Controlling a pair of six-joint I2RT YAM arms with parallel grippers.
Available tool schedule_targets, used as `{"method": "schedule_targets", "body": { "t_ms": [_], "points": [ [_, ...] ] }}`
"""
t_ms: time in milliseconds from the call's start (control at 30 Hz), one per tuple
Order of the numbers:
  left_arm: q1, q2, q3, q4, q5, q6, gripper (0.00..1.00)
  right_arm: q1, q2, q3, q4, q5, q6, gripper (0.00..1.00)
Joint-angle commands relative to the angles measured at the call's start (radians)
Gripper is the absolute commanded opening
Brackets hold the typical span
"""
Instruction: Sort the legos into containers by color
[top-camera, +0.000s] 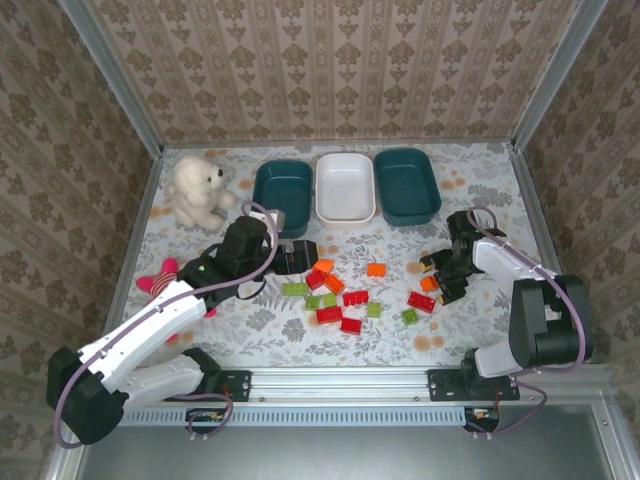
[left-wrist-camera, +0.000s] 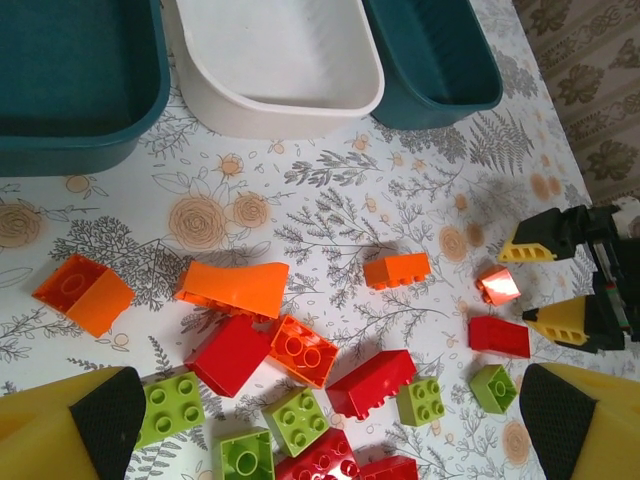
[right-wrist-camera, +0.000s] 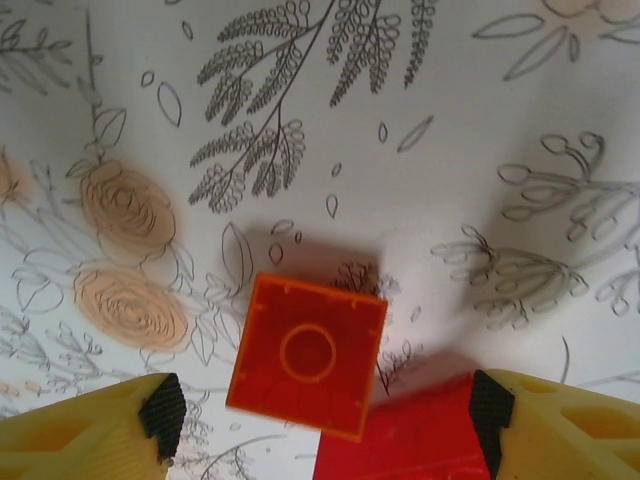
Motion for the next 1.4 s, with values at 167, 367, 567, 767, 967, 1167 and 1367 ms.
{"method": "schedule_targets", "body": {
  "t_ms": [167, 367, 567, 767, 967, 1167, 1367],
  "points": [
    [-0.012, 0.028, 0.061, -0.002, 0.015, 0.006, 1.0, -0.018, 0.063, 0.007, 0.062, -0.051, 0.005, 0.67],
    [-0.013, 0.029, 0.055, 0.006, 0.01, 0.005, 1.0, -0.017, 0.062, -0.011, 0.061, -0.066, 0.037, 0.6],
    [-0.012, 0.031, 0.045, 0.016, 0.01, 0.0, 1.0, -0.002, 0.057, -0.011, 0.046, -0.07, 0.064, 0.53],
    [-0.012, 0.037, 0.042, 0.027, 0.01, -0.005, 1.0, 0.02, 0.0, 0.047, -0.018, -0.013, 0.051, 0.34],
    [-0.008, 0.053, 0.084, 0.027, -0.011, -0.016, 1.0, 0.115, -0.016, 0.368, -0.165, 0.174, -0.147, 0.32],
    [0.035, 0.112, 0.161, 0.036, 0.006, -0.032, 1.0, 0.141, 0.209, 0.648, -0.164, 0.227, -0.292, 0.31],
    [0.091, 0.179, 0.224, 0.027, 0.045, -0.043, 1.0, 0.137, 0.546, 0.981, -0.186, 0.199, -0.397, 0.31]
  ]
}}
